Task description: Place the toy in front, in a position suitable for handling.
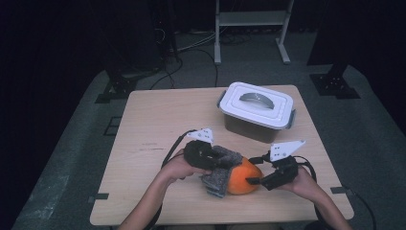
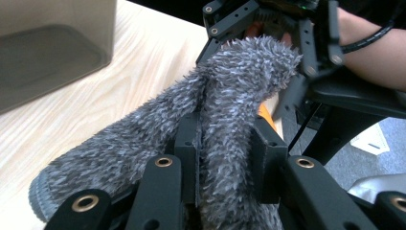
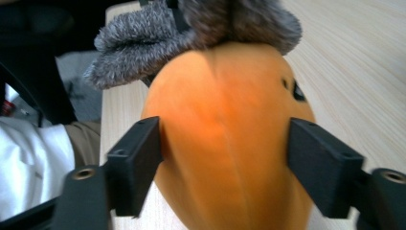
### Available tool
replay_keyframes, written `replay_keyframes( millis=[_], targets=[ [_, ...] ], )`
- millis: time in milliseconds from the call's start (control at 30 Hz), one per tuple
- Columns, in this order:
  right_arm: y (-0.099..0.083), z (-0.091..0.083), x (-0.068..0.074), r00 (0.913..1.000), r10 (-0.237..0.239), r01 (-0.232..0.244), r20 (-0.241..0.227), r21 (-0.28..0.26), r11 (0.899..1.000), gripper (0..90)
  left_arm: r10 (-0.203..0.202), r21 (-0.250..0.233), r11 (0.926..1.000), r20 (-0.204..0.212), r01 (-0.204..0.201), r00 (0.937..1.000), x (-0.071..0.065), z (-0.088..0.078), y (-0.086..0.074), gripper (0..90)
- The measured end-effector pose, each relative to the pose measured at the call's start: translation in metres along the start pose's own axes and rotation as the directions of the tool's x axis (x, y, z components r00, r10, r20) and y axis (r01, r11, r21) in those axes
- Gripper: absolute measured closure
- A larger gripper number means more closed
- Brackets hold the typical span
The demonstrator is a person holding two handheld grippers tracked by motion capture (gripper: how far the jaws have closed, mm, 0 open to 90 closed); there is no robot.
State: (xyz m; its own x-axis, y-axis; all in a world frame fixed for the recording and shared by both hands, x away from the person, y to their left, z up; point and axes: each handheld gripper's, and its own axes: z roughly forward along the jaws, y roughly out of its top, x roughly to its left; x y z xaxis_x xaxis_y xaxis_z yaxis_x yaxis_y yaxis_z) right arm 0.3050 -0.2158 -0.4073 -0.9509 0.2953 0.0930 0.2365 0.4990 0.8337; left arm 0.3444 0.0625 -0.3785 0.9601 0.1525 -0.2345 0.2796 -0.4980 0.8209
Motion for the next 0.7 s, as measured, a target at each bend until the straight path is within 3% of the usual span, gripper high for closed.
replay_keyframes(
  millis=[67, 167, 300, 400, 433, 567, 700],
  targets=[
    [0.005, 0.005, 0.006, 0.9993, -0.018, 0.017, 0.032, 0.037, 0.999, 22.6, 0.006, 0.009, 0.9999, 0.005, -0.006, 1.0, -0.002, 0.002, 0.001, 69.1],
    [0.009, 0.014, 0.01, 0.9987, -0.026, 0.023, 0.044, 0.064, 0.998, 21.9, 0.016, 0.023, 0.9996, 0.002, -0.016, 0.9999, -0.004, 0.004, 0.001, 69.0],
    [0.006, 0.02, 0.006, 0.999, -0.025, 0.023, 0.038, 0.048, 0.999, 45.6, -0.004, 0.008, 1.0, -0.005, 0.004, 1.0, 0.0, 0.0, -0.004, 69.1],
    [0.009, 0.019, 0.004, 0.9984, -0.046, 0.045, 0.033, 0.027, 0.999, 56.5, -0.009, -0.005, 1.0, -0.012, 0.009, 0.9999, 0.002, -0.008, -0.005, 69.1],
    [0.01, 0.019, 0.002, 0.9986, -0.049, 0.049, 0.021, 0.011, 0.999, 58.4, -0.017, -0.011, 0.9998, -0.014, 0.017, 0.9998, 0.002, -0.009, -0.006, 69.0],
    [0.018, 0.026, -0.002, 0.9983, -0.051, 0.05, -0.027, -0.047, 0.998, 60.2, 0.023, -0.022, 0.9995, -0.048, -0.024, 0.9986, -0.003, -0.029, -0.004, 69.0],
    [0.03, 0.04, -0.004, 0.9918, -0.042, 0.027, -0.121, -0.129, 0.991, 60.0, 0.048, -0.048, 0.9975, -0.079, -0.052, 0.9957, -0.012, -0.057, 0.0, 69.0]
  ],
)
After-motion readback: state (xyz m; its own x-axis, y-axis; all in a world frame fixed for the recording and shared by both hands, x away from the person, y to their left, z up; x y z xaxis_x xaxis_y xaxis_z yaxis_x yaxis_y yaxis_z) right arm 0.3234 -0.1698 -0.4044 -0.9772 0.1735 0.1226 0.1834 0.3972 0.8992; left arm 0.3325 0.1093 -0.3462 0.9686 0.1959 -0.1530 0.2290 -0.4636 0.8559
